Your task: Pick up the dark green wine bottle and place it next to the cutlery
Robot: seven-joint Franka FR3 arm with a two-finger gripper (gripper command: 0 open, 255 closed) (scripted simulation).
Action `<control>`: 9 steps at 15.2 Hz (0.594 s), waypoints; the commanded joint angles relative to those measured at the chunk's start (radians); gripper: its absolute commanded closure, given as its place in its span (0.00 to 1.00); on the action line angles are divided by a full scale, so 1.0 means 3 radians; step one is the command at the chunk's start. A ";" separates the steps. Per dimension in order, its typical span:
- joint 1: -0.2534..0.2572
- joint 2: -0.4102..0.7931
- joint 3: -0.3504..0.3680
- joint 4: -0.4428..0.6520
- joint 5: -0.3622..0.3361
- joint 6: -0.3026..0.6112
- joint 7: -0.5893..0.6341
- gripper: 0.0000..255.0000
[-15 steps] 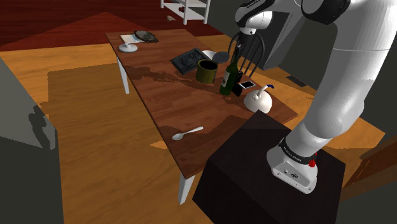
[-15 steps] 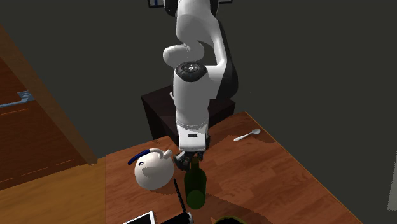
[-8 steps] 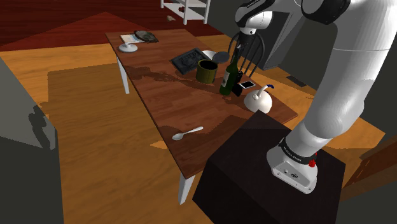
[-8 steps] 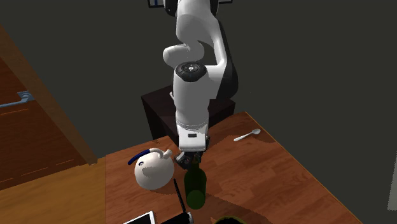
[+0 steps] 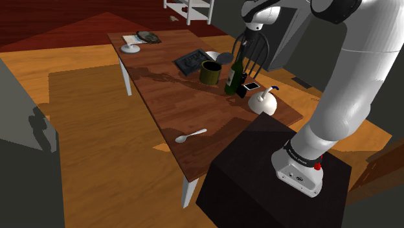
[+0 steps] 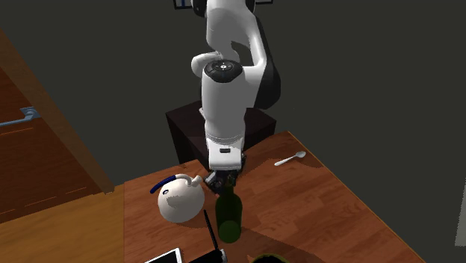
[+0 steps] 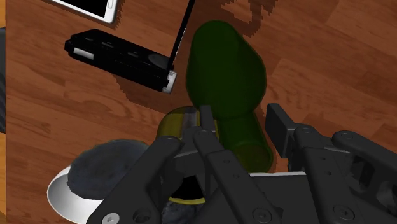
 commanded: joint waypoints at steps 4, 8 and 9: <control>0.0016 -0.0093 -0.0021 0.0114 -0.0054 -0.0198 0.0038 1.00; 0.0023 -0.0154 -0.0034 0.0216 -0.0089 -0.0355 0.0060 1.00; 0.0025 -0.0168 -0.0037 0.0244 -0.0097 -0.0395 0.0065 1.00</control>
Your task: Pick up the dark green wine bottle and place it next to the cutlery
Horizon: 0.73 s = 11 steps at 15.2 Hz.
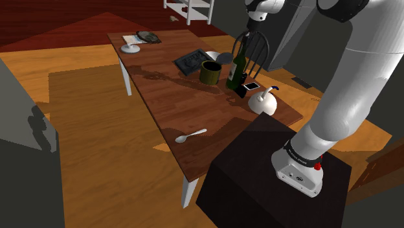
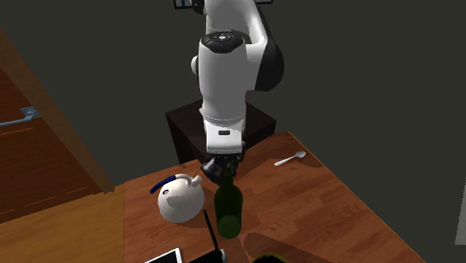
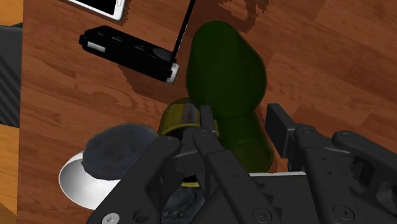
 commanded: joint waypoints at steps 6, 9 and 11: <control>0.0187 -0.0503 -0.0002 -0.0247 -0.0249 -0.0206 0.0261 1.00; 0.0290 -0.0840 0.0040 -0.0425 -0.0413 -0.0334 0.0458 1.00; 0.0346 -0.1053 0.0086 -0.0520 -0.0511 -0.0436 0.0590 1.00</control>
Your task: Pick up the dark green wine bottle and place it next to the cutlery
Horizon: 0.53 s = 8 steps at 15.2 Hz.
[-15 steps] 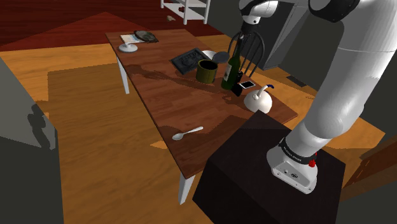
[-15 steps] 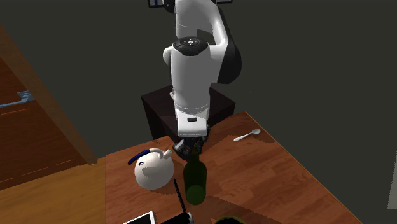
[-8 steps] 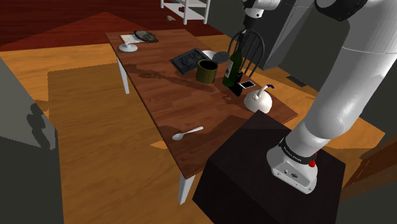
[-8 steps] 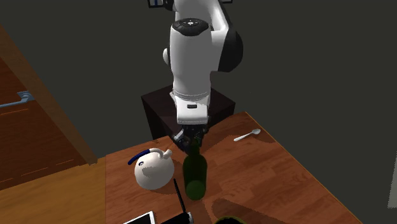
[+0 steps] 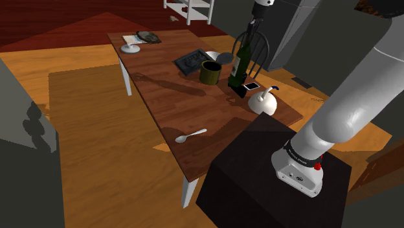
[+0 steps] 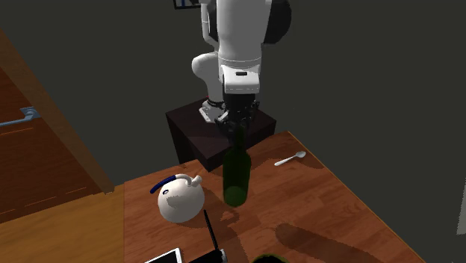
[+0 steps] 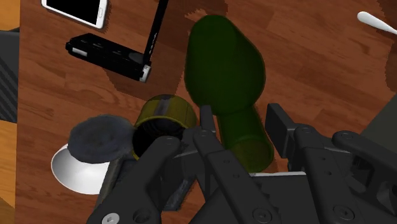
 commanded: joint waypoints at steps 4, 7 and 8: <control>0.0122 -0.0521 0.0153 -0.0216 -0.0214 -0.0275 0.0339 1.00; 0.0172 -0.0783 0.0269 -0.0270 -0.0290 -0.0480 0.0519 1.00; 0.0188 -0.0863 0.0310 -0.0279 -0.0308 -0.0551 0.0577 1.00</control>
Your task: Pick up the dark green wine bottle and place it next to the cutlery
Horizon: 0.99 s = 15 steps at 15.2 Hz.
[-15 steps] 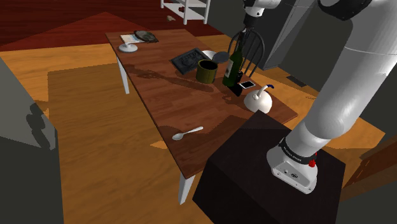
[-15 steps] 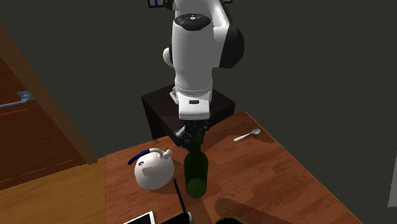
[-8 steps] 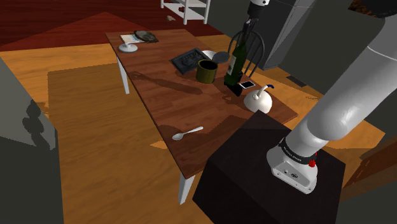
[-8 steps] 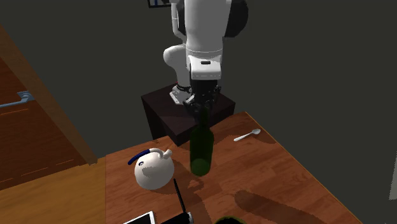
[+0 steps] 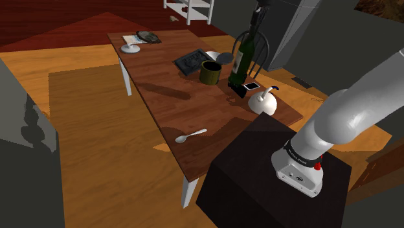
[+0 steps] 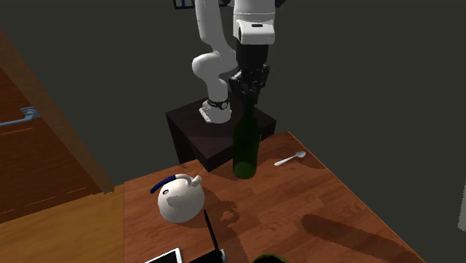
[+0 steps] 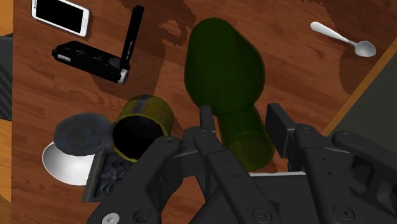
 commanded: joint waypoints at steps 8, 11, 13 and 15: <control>0.0135 -0.0608 0.0405 0.0071 -0.0062 -0.0704 0.0508 1.00; 0.0176 -0.0738 0.0544 0.0172 -0.0038 -0.0947 0.0663 1.00; 0.0204 -0.0805 0.0636 0.0261 -0.0015 -0.1111 0.0767 1.00; 0.0232 -0.0856 0.0729 0.0367 0.0014 -0.1276 0.0871 1.00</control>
